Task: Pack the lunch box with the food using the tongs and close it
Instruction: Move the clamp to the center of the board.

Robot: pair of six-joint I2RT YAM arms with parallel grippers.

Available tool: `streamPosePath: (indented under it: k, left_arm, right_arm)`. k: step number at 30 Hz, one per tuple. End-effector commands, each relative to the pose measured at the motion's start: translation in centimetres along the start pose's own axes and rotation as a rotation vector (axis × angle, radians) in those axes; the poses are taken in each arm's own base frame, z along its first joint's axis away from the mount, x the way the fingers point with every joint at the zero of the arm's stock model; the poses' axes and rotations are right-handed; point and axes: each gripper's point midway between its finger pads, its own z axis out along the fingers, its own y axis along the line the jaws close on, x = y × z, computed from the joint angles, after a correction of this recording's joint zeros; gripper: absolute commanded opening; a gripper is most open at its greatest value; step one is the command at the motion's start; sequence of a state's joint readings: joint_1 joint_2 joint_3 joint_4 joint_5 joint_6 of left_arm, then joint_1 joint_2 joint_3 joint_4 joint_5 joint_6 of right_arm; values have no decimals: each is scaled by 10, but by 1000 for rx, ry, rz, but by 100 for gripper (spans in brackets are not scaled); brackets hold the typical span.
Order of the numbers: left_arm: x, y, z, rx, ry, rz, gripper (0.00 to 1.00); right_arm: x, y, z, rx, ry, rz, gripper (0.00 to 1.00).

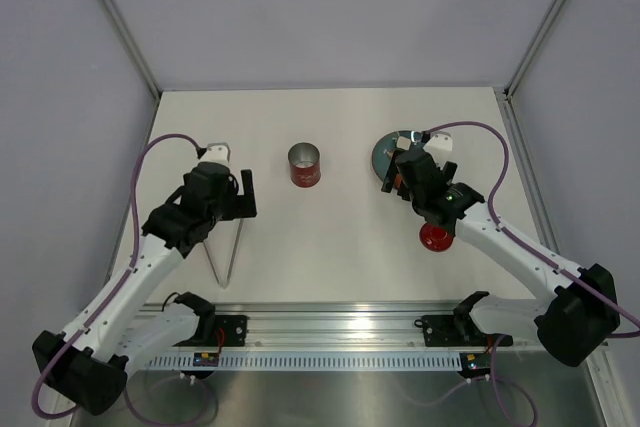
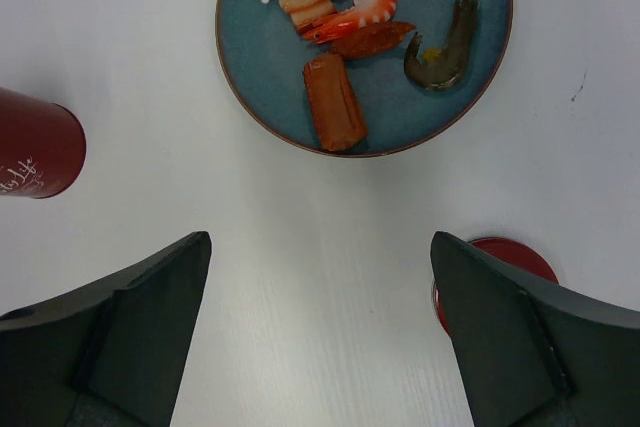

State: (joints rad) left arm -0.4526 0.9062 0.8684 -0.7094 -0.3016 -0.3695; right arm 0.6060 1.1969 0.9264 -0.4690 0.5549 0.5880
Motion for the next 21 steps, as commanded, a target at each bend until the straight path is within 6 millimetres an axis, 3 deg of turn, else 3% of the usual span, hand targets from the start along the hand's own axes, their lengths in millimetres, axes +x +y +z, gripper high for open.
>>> streamPosePath:
  k: [1,10,21]
  left_arm:
    - [-15,-7,-3,25,-38,2,99]
    - [-6,0,7,-34,14,9,99]
    - [52,11,52,-180,289,-102,84]
  right_arm:
    - [-12,12,-4,-39,-28,20,99]
    - [-8,16,-7,-92,-32,40,99]
    - [-8,21,-13,-135,-32,81,99]
